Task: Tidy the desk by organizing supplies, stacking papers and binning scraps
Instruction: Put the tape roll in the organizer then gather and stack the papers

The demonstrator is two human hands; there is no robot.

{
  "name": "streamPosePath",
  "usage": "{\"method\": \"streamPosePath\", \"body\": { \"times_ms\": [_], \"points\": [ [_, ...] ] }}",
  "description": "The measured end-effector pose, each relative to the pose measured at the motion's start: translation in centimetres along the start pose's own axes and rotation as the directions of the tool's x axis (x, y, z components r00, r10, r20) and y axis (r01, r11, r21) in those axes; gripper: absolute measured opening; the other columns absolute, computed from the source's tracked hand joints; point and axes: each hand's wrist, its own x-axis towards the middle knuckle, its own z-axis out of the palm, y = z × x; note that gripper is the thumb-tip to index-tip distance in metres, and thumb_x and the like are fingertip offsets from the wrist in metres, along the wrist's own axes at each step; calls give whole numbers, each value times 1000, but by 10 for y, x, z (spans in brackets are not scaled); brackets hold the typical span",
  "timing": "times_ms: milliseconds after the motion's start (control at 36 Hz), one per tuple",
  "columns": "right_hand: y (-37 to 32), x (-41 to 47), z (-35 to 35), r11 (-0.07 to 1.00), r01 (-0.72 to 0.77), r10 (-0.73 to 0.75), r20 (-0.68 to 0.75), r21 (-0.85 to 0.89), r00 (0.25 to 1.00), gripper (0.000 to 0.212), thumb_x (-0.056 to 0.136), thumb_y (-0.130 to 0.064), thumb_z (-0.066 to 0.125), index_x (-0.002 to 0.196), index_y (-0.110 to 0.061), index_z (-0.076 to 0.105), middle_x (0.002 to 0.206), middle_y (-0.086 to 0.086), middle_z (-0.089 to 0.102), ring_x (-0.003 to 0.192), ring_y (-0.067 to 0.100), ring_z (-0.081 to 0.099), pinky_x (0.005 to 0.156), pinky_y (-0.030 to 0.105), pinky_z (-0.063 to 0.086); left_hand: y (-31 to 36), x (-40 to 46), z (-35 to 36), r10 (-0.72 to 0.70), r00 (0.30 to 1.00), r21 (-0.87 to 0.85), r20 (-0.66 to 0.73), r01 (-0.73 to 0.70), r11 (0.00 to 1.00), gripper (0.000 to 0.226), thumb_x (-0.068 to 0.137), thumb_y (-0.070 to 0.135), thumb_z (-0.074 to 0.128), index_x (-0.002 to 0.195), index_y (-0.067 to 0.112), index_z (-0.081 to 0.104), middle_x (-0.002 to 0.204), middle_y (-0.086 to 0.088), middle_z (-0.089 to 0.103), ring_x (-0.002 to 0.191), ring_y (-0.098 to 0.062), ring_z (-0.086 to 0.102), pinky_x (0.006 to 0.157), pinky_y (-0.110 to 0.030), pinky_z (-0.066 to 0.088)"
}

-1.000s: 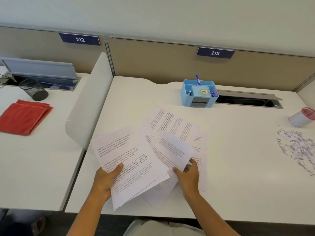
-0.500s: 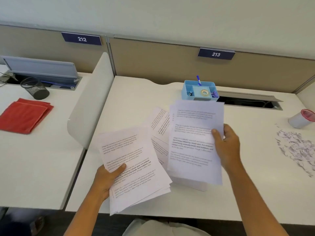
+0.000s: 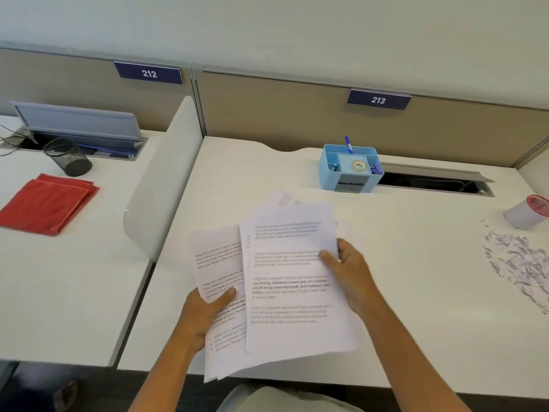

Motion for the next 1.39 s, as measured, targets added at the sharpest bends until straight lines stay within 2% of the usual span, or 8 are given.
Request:
{"method": "streamPosePath", "body": {
  "times_ms": [167,306,472,583,639,806,1083,1389],
  "points": [
    [21,-18,29,975,-128,153,137,-180,979,46,87,-47,76,128,-41,58,126,-16,70,114,12,69,100,45,57,-2,-8,3,-11,1000,-16,8,11,1000,38,93,16,82,130,14,74,119,-16,83,102,-43,81,74,-49,68],
    [26,-26,31,974,-210,224,237,-81,945,50,87,-22,84,128,-35,59,121,-13,75,110,10,73,94,38,60,-7,-9,-1,-34,999,-46,10,35,998,36,98,20,77,133,15,73,120,-17,82,104,-45,80,76,-50,67],
    [35,-28,34,973,-228,231,297,-43,927,60,82,-13,87,134,-28,59,125,-8,75,116,16,72,103,47,57,-4,-17,1,-43,999,-40,4,43,998,50,102,46,63,144,20,68,126,-14,81,115,-37,79,106,-63,59],
    [37,-29,41,974,-223,225,308,-43,925,63,81,-11,87,135,-27,58,126,-8,74,117,16,71,103,47,56,0,-22,10,-80,996,36,47,79,996,48,109,61,37,138,35,64,107,6,86,96,-15,84,75,-33,68],
    [38,-31,44,975,-217,220,308,-47,926,65,80,-10,88,136,-27,58,126,-8,74,117,15,71,103,46,56,2,-23,12,-115,992,49,46,112,992,55,107,68,28,135,36,64,98,7,86,87,-14,84,66,-30,66],
    [38,-34,47,976,-189,212,303,-105,929,67,78,-17,87,134,-34,56,124,-12,74,115,13,71,100,45,59,4,-21,13,-213,973,-102,86,221,970,75,97,83,24,146,40,61,132,-12,79,117,-37,78,97,-51,63],
    [42,-37,40,967,-254,253,270,-33,929,49,92,-26,76,135,-35,57,125,-13,74,115,16,72,100,47,58,-2,-22,24,-149,987,-141,63,157,977,53,103,44,64,152,23,59,135,-16,77,121,-44,76,109,-66,56],
    [46,-33,33,969,-243,243,293,-38,925,40,94,-23,72,131,-34,60,124,-13,74,113,12,72,101,44,58,-29,-35,38,-246,966,-177,78,256,950,42,101,19,75,141,13,68,131,-23,77,119,-48,75,109,-70,54]
  ]
}}
